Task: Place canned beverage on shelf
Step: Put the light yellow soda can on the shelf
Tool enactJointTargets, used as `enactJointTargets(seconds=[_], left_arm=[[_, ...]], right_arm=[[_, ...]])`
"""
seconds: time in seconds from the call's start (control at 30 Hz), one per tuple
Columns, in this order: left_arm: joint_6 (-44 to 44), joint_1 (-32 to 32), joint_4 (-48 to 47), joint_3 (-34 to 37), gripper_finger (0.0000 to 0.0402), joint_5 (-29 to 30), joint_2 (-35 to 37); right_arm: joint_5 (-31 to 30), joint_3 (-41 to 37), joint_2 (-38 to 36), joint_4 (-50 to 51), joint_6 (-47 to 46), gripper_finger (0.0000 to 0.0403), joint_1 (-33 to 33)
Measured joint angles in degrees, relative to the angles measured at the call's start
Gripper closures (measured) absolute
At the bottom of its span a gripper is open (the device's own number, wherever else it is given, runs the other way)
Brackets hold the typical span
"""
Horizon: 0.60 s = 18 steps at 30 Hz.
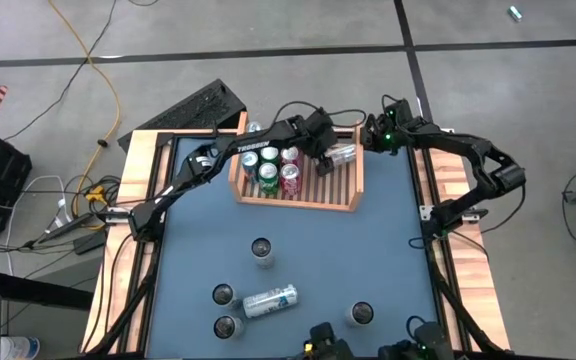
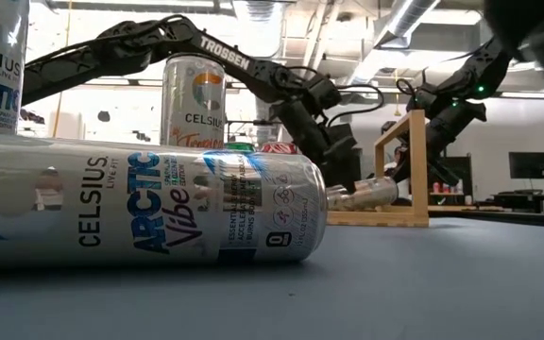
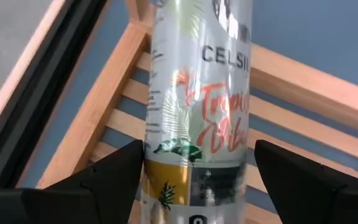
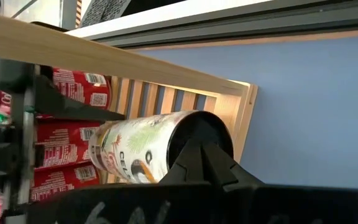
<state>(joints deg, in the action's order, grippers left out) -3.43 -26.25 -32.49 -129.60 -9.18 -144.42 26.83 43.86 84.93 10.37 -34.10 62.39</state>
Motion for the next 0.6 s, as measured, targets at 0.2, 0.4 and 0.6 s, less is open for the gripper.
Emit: enactJointTargets(seconds=[0.2, 0.4, 0.6], left_arm=[[-2.9, 1.1, 0.1, 0.1, 0.0112, 0.7, 0.0], [-4.9, 2.2, 0.5, 0.1, 0.0167, 4.1, 0.0], [-3.6, 2.1, 0.5, 0.1, 0.0195, 5.0, 0.0]], right_arm=[[0.0, 0.0, 0.0, -0.2, 0.4, 0.0403, 0.0], [-0.1, 0.0, 0.0, -0.3, 1.0, 0.0403, 0.0], [-1.3, 0.0, -0.8, 0.0, 1.3, 0.0403, 1.0]])
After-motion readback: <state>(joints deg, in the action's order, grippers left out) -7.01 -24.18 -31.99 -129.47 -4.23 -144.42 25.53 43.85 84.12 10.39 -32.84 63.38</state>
